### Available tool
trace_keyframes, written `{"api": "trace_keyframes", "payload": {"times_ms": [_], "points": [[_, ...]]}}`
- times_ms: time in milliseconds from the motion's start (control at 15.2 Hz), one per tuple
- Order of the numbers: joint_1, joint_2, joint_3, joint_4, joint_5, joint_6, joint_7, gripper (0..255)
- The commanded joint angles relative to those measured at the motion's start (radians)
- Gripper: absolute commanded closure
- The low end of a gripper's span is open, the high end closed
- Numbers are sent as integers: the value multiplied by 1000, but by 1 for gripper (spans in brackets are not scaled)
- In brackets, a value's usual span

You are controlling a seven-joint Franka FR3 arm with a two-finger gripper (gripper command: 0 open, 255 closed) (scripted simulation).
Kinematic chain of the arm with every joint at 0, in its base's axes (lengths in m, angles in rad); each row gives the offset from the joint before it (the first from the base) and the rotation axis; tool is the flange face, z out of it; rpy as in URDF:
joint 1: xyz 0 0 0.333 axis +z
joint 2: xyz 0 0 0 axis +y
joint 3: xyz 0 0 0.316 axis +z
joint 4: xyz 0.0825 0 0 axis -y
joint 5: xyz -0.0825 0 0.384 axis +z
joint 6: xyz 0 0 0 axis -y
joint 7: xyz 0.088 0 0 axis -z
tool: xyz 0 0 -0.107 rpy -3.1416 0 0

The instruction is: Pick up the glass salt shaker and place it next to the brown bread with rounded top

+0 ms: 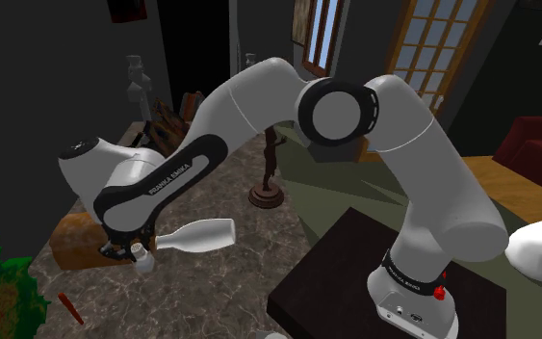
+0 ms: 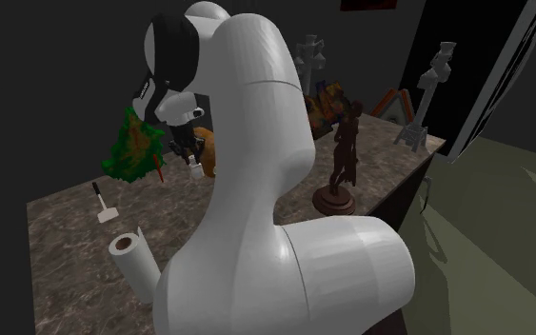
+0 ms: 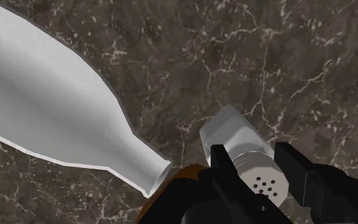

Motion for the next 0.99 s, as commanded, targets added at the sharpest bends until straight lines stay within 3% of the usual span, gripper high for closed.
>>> {"api": "trace_keyframes", "payload": {"times_ms": [0,924], "points": [[1,16,-4,1,-5,14,2,255],[11,78,-20,15,-21,63,13,255]]}}
